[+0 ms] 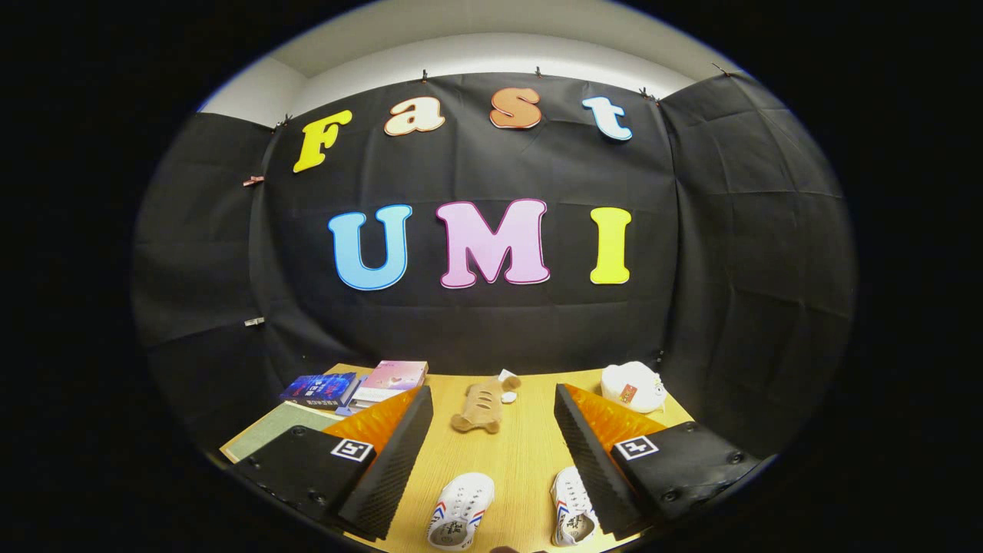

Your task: Open the storage box then place both shoes into the box .Put the left shoe in first, then the right shoe, with the right side of both shoes facing outward in a uniform manner.

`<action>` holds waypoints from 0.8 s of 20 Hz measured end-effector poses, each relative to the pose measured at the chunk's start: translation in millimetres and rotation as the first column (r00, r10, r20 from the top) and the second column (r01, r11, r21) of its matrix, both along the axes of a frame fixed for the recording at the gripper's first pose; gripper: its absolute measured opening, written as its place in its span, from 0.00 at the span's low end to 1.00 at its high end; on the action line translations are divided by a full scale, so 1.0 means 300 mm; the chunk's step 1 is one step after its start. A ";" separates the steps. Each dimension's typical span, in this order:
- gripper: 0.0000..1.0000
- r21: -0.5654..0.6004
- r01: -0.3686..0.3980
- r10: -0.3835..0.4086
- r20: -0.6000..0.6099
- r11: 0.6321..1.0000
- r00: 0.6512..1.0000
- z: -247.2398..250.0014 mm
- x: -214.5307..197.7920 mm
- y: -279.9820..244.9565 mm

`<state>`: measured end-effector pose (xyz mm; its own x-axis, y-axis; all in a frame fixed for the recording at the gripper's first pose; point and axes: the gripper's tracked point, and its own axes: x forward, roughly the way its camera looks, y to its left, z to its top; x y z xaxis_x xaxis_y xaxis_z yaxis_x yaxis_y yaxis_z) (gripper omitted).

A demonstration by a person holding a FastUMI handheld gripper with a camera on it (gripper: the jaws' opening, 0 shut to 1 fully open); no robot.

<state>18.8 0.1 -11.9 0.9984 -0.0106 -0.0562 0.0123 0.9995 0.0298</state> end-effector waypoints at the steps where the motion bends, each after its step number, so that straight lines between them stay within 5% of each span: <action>1: 0.98 0.002 0.002 -0.002 0.000 1.000 1.000 0.002 0.005 -0.001; 8: 0.97 0.013 -0.030 0.031 -0.081 0.999 0.996 -0.072 0.051 0.033; 13: 0.99 0.104 -0.190 0.205 -0.153 0.976 0.967 -0.128 0.102 0.197; 16: 0.98 0.169 -0.332 0.366 -0.242 0.928 0.899 -0.235 0.084 0.363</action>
<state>44.1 108.9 -82.5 0.8847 0.3593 -0.2971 -0.3124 0.9299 0.1942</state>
